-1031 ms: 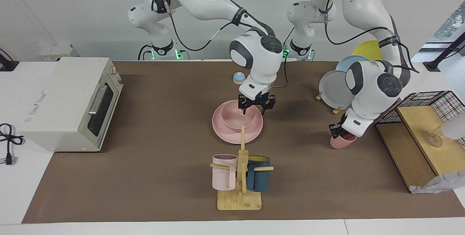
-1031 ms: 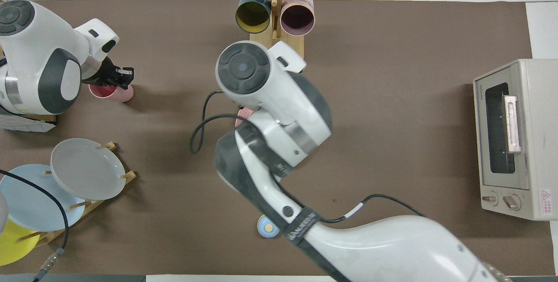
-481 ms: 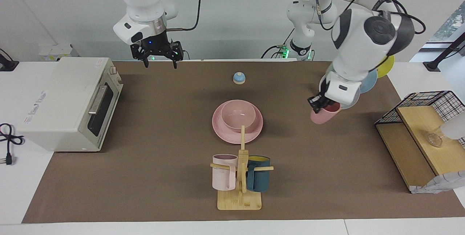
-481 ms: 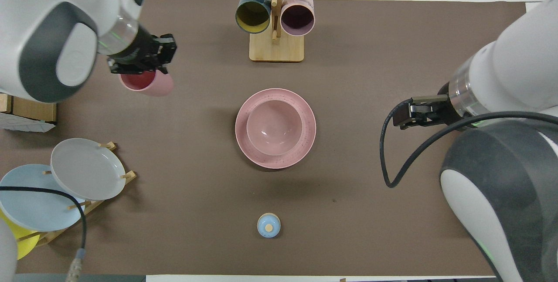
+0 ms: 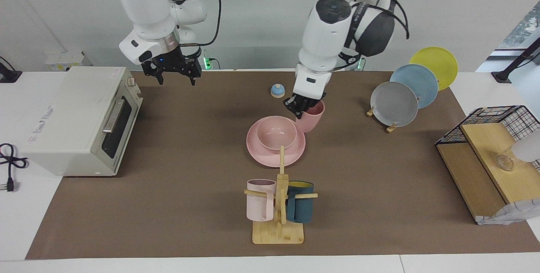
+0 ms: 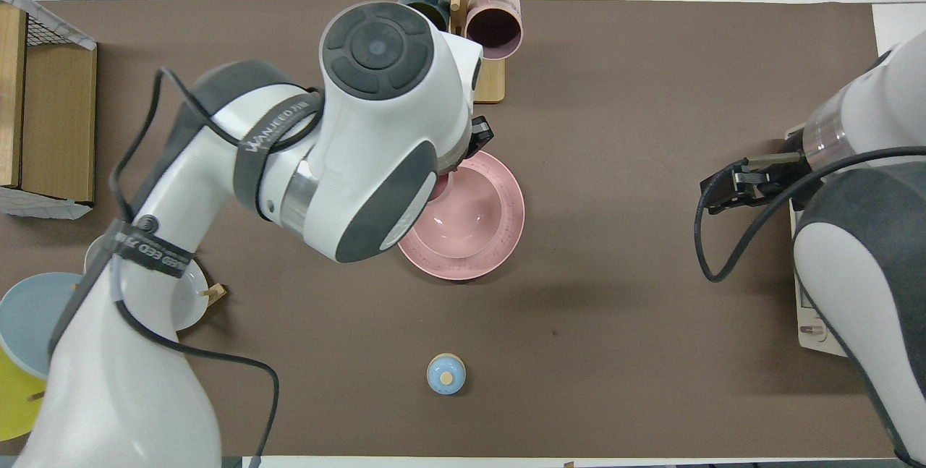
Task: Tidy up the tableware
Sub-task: 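Carry the pink cup with the left gripper into the pink bowl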
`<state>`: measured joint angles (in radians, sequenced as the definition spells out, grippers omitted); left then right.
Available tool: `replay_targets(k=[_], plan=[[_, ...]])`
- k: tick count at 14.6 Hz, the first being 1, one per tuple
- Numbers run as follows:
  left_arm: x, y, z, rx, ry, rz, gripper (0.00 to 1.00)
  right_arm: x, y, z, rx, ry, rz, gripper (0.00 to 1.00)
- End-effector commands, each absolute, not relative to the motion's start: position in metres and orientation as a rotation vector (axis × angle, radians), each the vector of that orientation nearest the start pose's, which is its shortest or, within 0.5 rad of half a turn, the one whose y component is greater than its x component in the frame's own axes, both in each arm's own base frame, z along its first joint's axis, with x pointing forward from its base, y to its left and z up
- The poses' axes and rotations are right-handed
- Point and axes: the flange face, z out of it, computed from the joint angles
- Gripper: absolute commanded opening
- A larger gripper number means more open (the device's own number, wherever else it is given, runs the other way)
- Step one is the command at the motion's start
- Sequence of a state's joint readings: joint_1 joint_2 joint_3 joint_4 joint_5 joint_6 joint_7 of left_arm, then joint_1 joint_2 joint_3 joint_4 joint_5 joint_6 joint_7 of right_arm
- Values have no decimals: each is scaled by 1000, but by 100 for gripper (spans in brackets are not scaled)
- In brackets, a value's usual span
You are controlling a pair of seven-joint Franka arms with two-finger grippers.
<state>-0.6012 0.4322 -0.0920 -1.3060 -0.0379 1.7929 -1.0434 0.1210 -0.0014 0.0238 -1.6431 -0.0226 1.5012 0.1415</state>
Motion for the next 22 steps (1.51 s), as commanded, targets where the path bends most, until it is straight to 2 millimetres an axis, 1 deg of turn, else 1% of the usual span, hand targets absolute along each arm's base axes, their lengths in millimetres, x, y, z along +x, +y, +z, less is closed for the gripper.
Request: replay_targets(k=[1,2,5,6,9,11,13,15,16,17,18,19,20,21,22], plan=[[538,-447,475,-3156,-629,32,0,539,62,589,-3170,-17,187,100],[534,-453,467,-3150,-614,47,0,538,57,588,-3167,-20,193,100],[526,-470,434,-3114,-610,77,0,537,57,588,-3167,-20,195,100],[524,-470,423,-3107,-605,77,0,537,57,589,-3167,-20,191,100],[516,-474,402,-3093,-586,87,0,537,52,589,-3167,-3,195,100],[514,-473,392,-3093,-594,85,0,537,46,589,-3166,14,203,100],[513,-474,389,-3093,-591,85,0,538,37,590,-3165,36,199,100],[515,-473,390,-3094,-592,78,0,537,34,592,-3165,46,196,100],[516,-472,391,-3088,-579,59,10,537,32,592,-3164,46,196,100],[516,-470,391,-3077,-575,59,99,536,33,592,-3164,41,196,100],[517,-468,394,-3077,-577,56,100,536,33,593,-3164,41,194,100],[521,-462,402,-3079,-586,50,100,535,33,596,-3165,39,189,100],[525,-452,417,-3079,-602,40,100,534,31,597,-3165,44,184,100],[530,-435,443,-3085,-620,24,100,534,30,598,-3164,46,182,100],[540,-410,470,-3091,-645,6,100,534,23,598,-3164,66,185,100]])
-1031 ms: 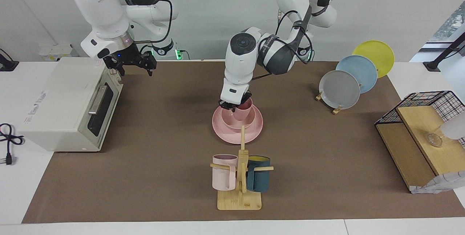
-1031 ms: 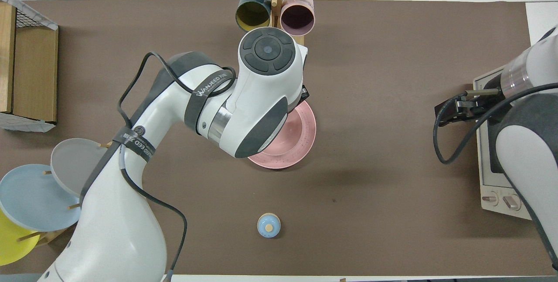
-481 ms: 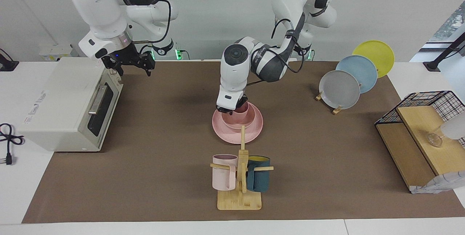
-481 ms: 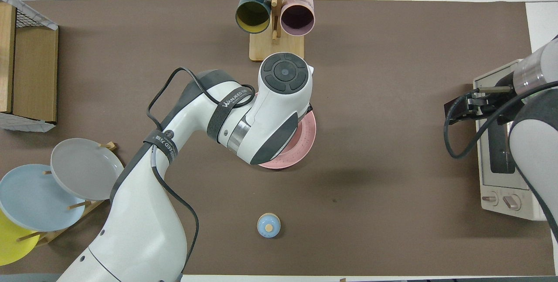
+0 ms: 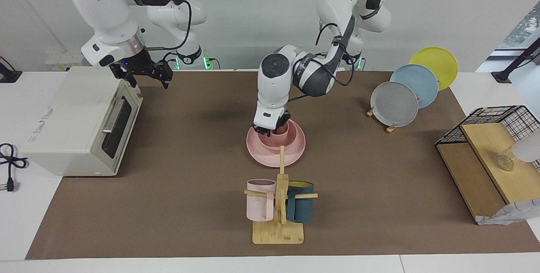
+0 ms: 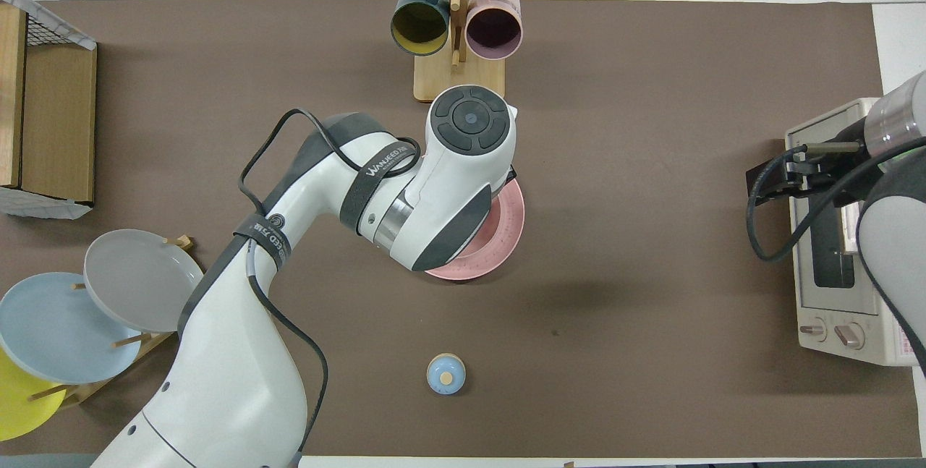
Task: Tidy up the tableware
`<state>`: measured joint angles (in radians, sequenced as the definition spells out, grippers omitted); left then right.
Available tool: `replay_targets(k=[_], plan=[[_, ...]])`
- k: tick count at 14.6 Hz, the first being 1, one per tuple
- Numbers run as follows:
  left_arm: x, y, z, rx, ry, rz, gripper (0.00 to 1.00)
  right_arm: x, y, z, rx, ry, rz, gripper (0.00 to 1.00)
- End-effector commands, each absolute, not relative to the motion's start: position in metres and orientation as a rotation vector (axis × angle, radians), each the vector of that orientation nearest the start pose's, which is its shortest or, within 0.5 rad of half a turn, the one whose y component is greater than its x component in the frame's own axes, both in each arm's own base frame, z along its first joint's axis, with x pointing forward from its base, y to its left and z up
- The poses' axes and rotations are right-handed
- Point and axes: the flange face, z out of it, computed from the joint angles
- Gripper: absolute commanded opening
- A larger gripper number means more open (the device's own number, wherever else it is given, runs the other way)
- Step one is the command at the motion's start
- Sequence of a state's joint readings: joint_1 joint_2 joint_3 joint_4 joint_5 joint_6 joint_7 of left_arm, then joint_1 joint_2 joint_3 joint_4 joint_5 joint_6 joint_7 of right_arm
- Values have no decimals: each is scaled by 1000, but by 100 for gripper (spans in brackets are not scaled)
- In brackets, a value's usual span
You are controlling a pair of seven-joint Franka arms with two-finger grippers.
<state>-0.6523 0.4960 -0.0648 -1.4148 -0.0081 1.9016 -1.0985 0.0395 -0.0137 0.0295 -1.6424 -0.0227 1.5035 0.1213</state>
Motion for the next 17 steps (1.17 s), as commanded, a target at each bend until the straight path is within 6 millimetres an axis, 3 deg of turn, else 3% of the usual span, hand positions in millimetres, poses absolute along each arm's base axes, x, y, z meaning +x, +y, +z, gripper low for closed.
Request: replay_targets(k=[1,4,6,8,10,13,15,17], plan=[[547,-385,495,-3092,-665,-4,100,533,27,597,-3164,33,197,100],[557,-292,570,-3094,-674,-25,100,532,26,598,-3163,-2,202,100],[559,-220,607,-3098,-603,-11,100,532,26,599,-3163,1,193,100],[554,-153,629,-3108,-428,41,100,533,27,603,-3164,-4,176,100],[548,-100,628,-3117,-259,96,100,530,30,604,-3164,-14,176,100],[516,-77,605,-3123,-109,98,100,532,22,604,-3152,27,173,100],[501,-76,591,-3121,-66,102,100,532,20,605,-3151,39,166,100],[498,-80,589,-3124,-14,84,100,535,18,610,-3147,20,140,100]])
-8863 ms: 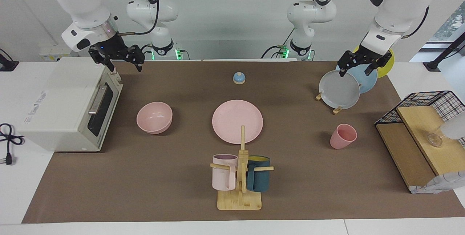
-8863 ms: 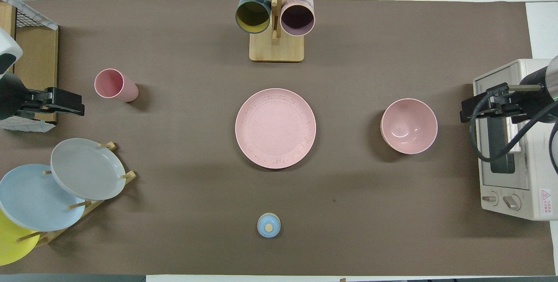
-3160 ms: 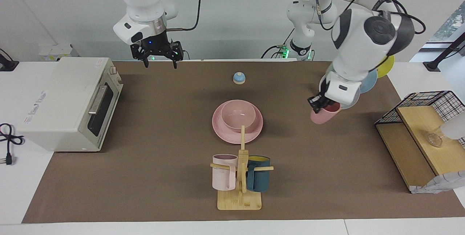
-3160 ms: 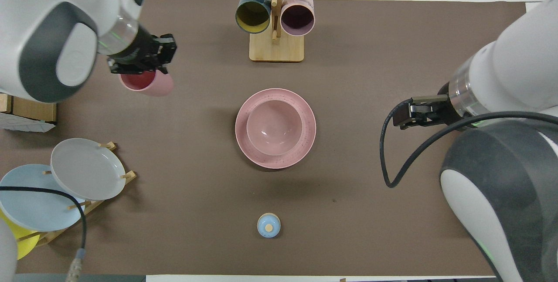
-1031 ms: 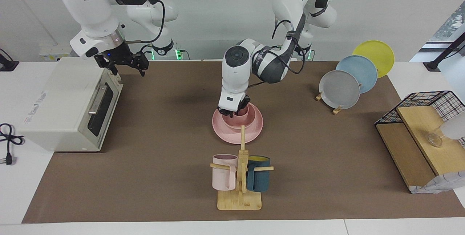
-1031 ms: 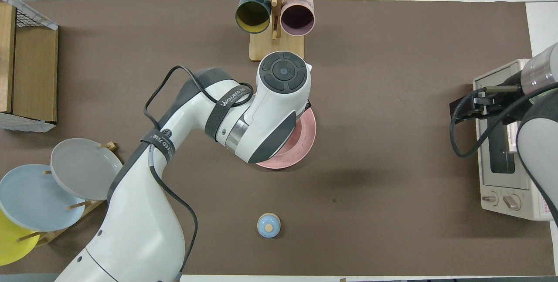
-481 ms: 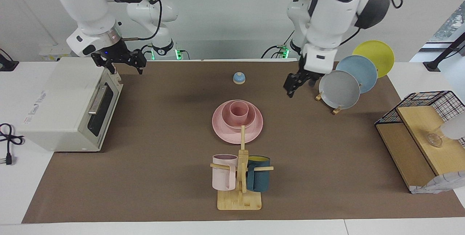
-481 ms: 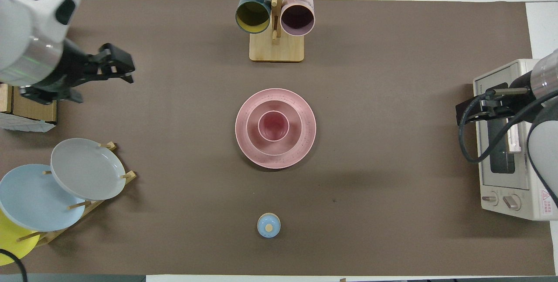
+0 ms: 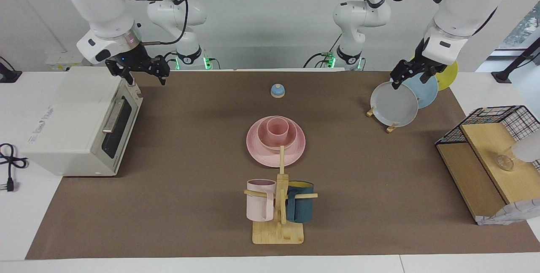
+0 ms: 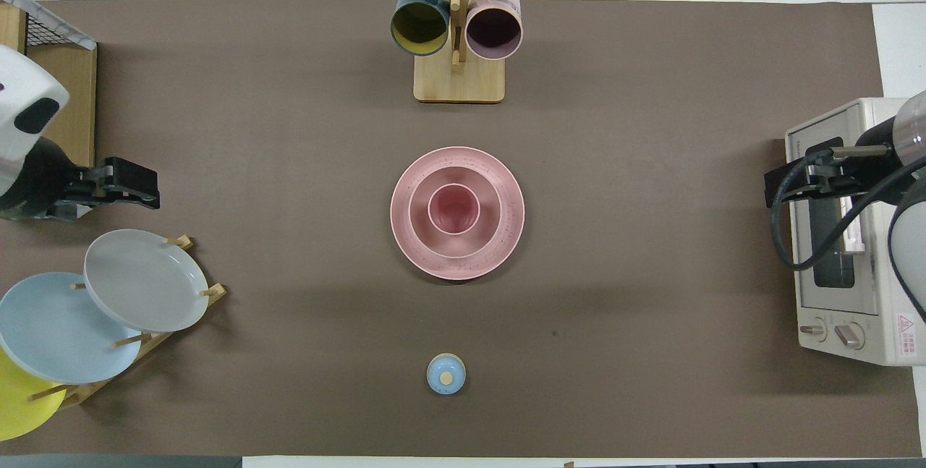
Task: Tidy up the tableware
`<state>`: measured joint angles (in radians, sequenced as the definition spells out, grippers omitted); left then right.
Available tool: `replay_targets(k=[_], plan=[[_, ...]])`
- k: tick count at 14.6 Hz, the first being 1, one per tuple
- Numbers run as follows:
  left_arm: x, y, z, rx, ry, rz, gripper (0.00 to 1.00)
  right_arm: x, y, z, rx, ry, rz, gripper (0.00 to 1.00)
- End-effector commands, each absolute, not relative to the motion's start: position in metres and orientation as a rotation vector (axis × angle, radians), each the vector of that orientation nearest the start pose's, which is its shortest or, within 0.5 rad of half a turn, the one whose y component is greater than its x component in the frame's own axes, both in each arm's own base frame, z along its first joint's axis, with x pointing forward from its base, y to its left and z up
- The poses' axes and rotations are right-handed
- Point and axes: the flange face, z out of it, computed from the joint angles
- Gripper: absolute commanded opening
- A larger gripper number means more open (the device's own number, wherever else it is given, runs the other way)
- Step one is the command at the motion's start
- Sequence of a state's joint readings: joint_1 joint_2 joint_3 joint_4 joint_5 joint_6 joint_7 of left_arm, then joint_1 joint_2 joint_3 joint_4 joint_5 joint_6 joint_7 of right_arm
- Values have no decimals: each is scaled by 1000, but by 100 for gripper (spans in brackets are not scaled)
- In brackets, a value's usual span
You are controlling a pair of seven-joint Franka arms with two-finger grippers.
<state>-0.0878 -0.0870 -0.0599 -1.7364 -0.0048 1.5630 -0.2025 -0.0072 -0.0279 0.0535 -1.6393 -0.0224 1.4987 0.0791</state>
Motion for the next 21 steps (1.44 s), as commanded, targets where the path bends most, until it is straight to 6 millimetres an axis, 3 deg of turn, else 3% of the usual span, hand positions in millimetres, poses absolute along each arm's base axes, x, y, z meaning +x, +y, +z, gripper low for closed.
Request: replay_targets(k=[1,4,8,9,15,21], plan=[[503,-77,593,-3128,27,61,100,536,18,612,-3150,5,135,100],[514,-69,610,-3133,-3,33,100,536,13,615,-3149,-31,126,100],[534,-62,654,-3177,-35,105,100,535,12,613,-3146,-31,138,100],[536,-58,658,-3181,-48,101,100,535,12,614,-3146,-38,133,100],[533,-50,632,-3171,-59,113,100,536,13,615,-3144,-41,123,100],[533,-51,634,-3173,-57,109,100,536,15,614,-3144,-46,125,100]])
